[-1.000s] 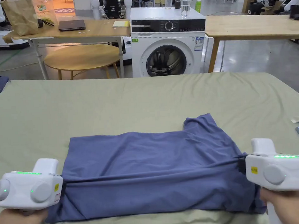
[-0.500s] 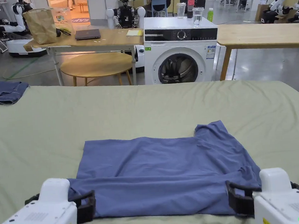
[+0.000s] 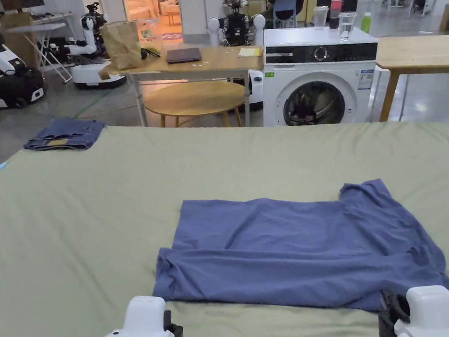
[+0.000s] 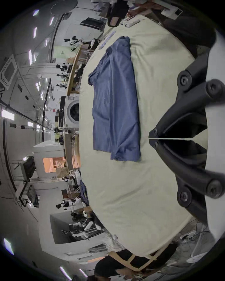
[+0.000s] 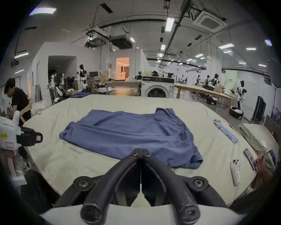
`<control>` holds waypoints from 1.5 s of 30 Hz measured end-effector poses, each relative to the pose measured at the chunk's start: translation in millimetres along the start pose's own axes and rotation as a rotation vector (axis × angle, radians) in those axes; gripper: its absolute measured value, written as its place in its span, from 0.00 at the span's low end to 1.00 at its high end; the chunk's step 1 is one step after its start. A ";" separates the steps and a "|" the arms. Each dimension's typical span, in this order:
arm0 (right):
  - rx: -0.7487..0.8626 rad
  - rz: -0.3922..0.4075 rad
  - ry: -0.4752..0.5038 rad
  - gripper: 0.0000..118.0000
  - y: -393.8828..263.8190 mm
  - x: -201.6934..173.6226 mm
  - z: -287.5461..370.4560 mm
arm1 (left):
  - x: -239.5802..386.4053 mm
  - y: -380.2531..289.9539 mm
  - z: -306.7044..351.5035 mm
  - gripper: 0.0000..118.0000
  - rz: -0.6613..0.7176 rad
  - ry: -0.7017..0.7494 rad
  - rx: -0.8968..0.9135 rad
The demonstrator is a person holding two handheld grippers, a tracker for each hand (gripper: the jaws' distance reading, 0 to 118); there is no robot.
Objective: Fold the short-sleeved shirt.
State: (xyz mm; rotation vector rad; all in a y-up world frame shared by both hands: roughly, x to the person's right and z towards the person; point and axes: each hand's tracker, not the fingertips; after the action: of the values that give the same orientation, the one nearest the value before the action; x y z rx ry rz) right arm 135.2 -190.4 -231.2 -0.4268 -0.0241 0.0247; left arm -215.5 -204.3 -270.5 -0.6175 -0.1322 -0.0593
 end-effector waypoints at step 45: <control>-0.392 -0.044 -0.120 0.06 -11.0 145.1 -143.2 | -23.9 64.8 -150.2 0.01 -0.172 0.056 -0.232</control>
State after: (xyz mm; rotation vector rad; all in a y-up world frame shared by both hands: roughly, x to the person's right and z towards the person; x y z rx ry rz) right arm 284.5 -255.4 -354.4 -0.8166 -0.1582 0.0023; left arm -217.1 -238.5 -432.3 -0.8339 -0.1252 -0.2611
